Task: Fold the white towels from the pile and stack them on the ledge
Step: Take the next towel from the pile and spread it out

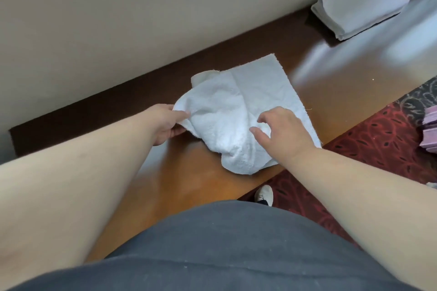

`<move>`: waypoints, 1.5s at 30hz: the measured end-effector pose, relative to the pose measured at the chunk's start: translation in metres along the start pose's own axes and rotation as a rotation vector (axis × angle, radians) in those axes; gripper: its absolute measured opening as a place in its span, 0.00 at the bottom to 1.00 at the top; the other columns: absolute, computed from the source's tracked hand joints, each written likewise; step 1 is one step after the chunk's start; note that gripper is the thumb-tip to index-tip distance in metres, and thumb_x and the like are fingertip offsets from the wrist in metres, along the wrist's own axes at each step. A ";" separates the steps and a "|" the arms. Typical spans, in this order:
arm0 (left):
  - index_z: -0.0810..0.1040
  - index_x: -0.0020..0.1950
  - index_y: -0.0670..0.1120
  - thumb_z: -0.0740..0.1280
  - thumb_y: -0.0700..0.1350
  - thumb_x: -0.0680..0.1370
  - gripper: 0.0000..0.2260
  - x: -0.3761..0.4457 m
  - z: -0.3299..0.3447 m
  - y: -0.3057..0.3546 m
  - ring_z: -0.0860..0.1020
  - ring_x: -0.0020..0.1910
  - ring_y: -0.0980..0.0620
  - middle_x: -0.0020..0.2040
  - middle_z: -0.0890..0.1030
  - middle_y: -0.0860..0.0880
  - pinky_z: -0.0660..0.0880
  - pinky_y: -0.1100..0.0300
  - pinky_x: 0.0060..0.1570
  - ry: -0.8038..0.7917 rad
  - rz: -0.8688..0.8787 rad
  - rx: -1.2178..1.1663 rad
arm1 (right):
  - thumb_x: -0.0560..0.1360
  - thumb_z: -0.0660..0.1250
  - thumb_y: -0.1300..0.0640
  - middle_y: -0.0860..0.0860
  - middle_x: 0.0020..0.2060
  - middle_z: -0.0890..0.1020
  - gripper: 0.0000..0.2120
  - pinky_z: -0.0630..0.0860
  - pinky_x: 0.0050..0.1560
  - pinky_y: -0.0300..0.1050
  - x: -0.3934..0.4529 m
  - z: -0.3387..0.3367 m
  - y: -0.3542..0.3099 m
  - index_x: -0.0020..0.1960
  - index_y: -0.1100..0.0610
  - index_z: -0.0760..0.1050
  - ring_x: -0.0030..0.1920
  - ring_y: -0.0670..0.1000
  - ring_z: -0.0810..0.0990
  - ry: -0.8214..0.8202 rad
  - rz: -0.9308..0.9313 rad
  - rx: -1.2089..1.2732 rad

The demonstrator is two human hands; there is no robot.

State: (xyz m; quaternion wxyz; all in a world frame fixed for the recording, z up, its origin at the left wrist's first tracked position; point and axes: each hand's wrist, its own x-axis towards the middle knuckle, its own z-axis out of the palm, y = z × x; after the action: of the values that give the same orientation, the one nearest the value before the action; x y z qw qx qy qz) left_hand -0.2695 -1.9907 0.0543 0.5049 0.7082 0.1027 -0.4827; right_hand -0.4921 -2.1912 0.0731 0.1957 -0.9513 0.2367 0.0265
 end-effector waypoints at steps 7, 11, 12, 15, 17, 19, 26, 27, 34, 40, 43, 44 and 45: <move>0.76 0.58 0.47 0.64 0.46 0.80 0.08 -0.012 0.000 0.002 0.83 0.47 0.49 0.53 0.82 0.47 0.81 0.53 0.51 0.139 0.049 0.093 | 0.72 0.70 0.39 0.51 0.59 0.71 0.33 0.67 0.57 0.52 -0.001 0.050 -0.066 0.69 0.53 0.62 0.58 0.56 0.71 -0.295 -0.279 -0.527; 0.79 0.57 0.42 0.60 0.37 0.77 0.12 -0.028 0.005 0.020 0.84 0.41 0.46 0.46 0.84 0.43 0.83 0.49 0.47 0.096 0.062 -0.175 | 0.76 0.61 0.56 0.51 0.50 0.77 0.10 0.68 0.46 0.48 0.026 0.038 -0.053 0.57 0.51 0.68 0.47 0.56 0.74 -0.345 -0.085 -0.380; 0.80 0.55 0.42 0.60 0.37 0.76 0.11 -0.032 0.003 0.024 0.83 0.41 0.46 0.45 0.84 0.43 0.82 0.49 0.51 0.110 0.049 -0.242 | 0.76 0.59 0.56 0.50 0.46 0.77 0.07 0.71 0.43 0.48 0.031 0.033 -0.051 0.54 0.51 0.68 0.44 0.57 0.75 -0.392 -0.016 -0.294; 0.80 0.50 0.42 0.65 0.40 0.78 0.05 -0.040 -0.012 0.036 0.84 0.38 0.44 0.41 0.84 0.42 0.82 0.47 0.46 0.080 0.044 -0.502 | 0.77 0.57 0.56 0.49 0.36 0.74 0.01 0.69 0.35 0.45 0.038 0.022 -0.051 0.47 0.52 0.66 0.40 0.56 0.76 -0.373 0.034 -0.221; 0.77 0.51 0.39 0.66 0.42 0.80 0.06 -0.044 -0.025 0.046 0.85 0.36 0.43 0.37 0.83 0.41 0.82 0.46 0.39 0.043 0.003 -0.651 | 0.76 0.57 0.56 0.50 0.34 0.75 0.03 0.66 0.31 0.44 0.036 0.013 -0.056 0.43 0.53 0.67 0.36 0.53 0.74 -0.305 0.030 -0.171; 0.74 0.46 0.39 0.66 0.42 0.80 0.08 -0.044 -0.040 0.056 0.82 0.29 0.46 0.31 0.79 0.45 0.82 0.50 0.34 0.049 -0.024 -0.725 | 0.75 0.58 0.53 0.49 0.34 0.75 0.05 0.69 0.33 0.46 0.031 0.006 -0.067 0.41 0.51 0.67 0.36 0.51 0.74 -0.347 -0.041 -0.087; 0.71 0.40 0.40 0.60 0.37 0.81 0.09 -0.048 -0.108 0.059 0.75 0.33 0.50 0.36 0.73 0.45 0.78 0.54 0.43 0.151 0.019 -0.719 | 0.69 0.59 0.46 0.37 0.40 0.78 0.07 0.70 0.39 0.40 0.015 0.016 -0.143 0.46 0.38 0.71 0.41 0.39 0.76 -0.586 -0.278 0.223; 0.73 0.42 0.40 0.59 0.37 0.81 0.09 -0.048 -0.118 0.057 0.76 0.35 0.50 0.37 0.74 0.45 0.77 0.54 0.41 0.182 0.016 -0.726 | 0.70 0.60 0.46 0.35 0.44 0.80 0.13 0.72 0.44 0.40 0.016 0.021 -0.151 0.55 0.35 0.70 0.45 0.39 0.77 -0.610 -0.278 0.233; 0.65 0.74 0.53 0.66 0.47 0.78 0.25 -0.034 -0.188 -0.014 0.77 0.57 0.46 0.63 0.76 0.47 0.73 0.59 0.51 0.908 0.294 -0.068 | 0.75 0.65 0.44 0.44 0.75 0.66 0.36 0.69 0.65 0.46 0.013 0.073 -0.183 0.79 0.39 0.52 0.71 0.51 0.70 -0.896 -0.417 -0.050; 0.64 0.74 0.52 0.66 0.45 0.79 0.24 -0.043 -0.172 -0.114 0.70 0.65 0.43 0.70 0.66 0.44 0.69 0.53 0.60 0.718 0.343 0.774 | 0.77 0.66 0.42 0.45 0.81 0.44 0.38 0.60 0.75 0.56 -0.003 0.103 -0.177 0.81 0.43 0.50 0.80 0.51 0.47 -0.971 -0.515 -0.284; 0.70 0.68 0.50 0.63 0.47 0.79 0.17 -0.058 -0.144 -0.160 0.67 0.65 0.47 0.66 0.69 0.48 0.66 0.56 0.62 0.461 0.453 1.092 | 0.76 0.67 0.41 0.44 0.80 0.39 0.39 0.57 0.77 0.57 -0.005 0.108 -0.172 0.80 0.42 0.51 0.80 0.50 0.42 -0.933 -0.517 -0.251; 0.70 0.69 0.51 0.62 0.49 0.80 0.17 -0.062 -0.139 -0.170 0.66 0.66 0.48 0.67 0.69 0.50 0.65 0.56 0.63 0.353 0.451 1.199 | 0.76 0.67 0.41 0.44 0.80 0.38 0.39 0.57 0.77 0.57 -0.003 0.110 -0.172 0.80 0.42 0.51 0.80 0.51 0.42 -0.916 -0.520 -0.246; 0.69 0.70 0.51 0.61 0.51 0.80 0.18 -0.064 -0.138 -0.177 0.65 0.68 0.48 0.68 0.68 0.51 0.65 0.56 0.64 0.301 0.452 1.276 | 0.76 0.67 0.40 0.45 0.80 0.38 0.39 0.56 0.77 0.56 -0.002 0.111 -0.173 0.80 0.41 0.51 0.80 0.51 0.42 -0.894 -0.520 -0.244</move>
State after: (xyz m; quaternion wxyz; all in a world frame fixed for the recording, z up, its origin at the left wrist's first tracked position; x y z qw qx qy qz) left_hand -0.3349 -1.7734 -0.0012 0.0581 0.9300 -0.2822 -0.2282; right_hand -0.4094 -2.0075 0.0333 0.1655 -0.8902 -0.1184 0.4075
